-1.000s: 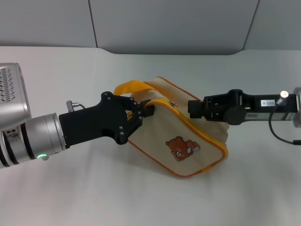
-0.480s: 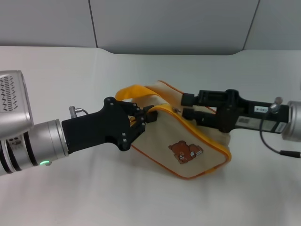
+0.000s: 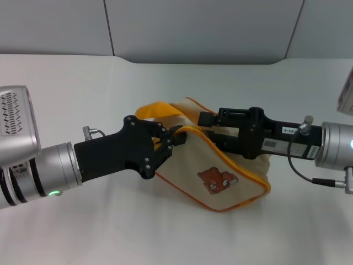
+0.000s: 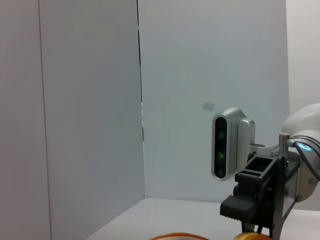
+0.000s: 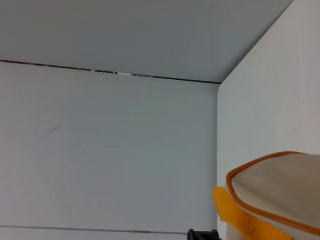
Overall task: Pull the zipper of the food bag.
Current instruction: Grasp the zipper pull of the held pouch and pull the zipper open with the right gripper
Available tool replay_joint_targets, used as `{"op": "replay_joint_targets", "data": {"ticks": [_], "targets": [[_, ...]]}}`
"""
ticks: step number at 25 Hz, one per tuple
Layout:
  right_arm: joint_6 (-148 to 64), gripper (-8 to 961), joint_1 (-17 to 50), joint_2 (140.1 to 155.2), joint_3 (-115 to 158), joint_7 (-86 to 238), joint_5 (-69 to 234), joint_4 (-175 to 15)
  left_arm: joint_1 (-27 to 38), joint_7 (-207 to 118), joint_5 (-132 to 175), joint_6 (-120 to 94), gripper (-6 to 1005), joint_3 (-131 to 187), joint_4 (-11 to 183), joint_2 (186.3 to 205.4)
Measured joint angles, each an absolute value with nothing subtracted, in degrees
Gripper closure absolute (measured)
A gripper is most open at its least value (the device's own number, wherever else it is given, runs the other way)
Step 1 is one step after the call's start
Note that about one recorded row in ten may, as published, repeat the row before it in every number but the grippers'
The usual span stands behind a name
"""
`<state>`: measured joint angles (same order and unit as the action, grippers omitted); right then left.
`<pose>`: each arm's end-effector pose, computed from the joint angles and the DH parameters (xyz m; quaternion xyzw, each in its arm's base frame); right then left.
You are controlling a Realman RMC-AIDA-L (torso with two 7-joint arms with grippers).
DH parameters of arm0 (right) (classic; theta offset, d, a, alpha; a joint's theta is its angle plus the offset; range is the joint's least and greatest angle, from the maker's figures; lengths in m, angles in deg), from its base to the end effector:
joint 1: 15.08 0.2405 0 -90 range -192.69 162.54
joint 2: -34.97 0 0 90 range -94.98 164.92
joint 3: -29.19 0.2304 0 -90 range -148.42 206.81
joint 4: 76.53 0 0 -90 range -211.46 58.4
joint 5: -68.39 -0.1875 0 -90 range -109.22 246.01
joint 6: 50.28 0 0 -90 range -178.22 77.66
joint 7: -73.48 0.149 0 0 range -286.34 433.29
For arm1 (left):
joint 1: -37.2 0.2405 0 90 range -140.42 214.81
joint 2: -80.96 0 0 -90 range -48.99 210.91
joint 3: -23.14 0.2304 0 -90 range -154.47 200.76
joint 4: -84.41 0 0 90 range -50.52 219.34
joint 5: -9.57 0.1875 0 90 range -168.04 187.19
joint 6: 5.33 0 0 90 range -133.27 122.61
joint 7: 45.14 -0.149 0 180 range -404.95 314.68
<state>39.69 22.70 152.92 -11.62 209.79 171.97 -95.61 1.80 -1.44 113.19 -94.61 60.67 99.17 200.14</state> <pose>0.1870 0.3070 -0.0207 0.6570 -0.6642 -0.3337 0.1257 -0.1985 0.2927 -0.0326 -0.9227 -0.0480 -0.3455 0.1640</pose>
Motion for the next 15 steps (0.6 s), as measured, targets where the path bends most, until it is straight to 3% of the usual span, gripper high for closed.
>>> {"op": "replay_joint_targets", "data": {"ticks": [15], "targets": [[40.6, 481, 23.51, 153.0, -11.71, 209.59, 171.09, -95.64, 2.21, -1.46, 112.63, -94.57, 947, 60.67, 99.17, 200.14]]}}
